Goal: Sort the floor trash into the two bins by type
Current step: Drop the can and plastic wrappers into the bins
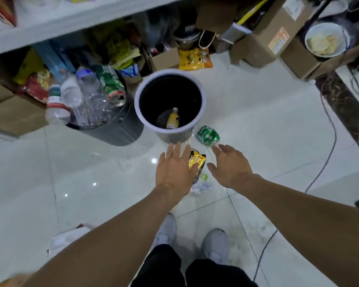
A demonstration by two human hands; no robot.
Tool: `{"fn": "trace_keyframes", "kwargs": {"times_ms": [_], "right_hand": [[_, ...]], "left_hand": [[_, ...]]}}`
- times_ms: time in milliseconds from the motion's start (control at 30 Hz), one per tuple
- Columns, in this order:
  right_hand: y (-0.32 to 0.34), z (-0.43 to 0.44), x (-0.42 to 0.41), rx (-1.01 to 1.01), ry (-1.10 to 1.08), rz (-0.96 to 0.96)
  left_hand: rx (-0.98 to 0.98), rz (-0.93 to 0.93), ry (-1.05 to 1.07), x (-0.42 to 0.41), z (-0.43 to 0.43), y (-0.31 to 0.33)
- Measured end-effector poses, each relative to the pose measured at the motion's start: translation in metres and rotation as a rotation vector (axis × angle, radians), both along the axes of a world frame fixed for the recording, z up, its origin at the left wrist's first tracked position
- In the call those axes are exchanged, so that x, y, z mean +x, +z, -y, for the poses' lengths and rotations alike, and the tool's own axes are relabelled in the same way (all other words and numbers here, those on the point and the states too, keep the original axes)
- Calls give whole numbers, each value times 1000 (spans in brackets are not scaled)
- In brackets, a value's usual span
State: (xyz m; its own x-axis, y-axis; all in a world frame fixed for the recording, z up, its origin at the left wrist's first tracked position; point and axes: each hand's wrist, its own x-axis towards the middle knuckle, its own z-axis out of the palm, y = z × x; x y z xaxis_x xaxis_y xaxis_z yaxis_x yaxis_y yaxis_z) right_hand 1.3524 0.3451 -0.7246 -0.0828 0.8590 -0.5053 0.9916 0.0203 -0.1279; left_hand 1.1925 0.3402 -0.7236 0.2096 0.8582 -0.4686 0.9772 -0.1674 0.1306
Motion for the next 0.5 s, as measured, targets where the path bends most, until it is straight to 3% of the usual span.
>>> {"fn": "trace_keyframes", "kwargs": {"times_ms": [500], "right_hand": [[-231,-52,16,118,-173,13]], "left_hand": [[129,30,-70,2,-53,-256]]}}
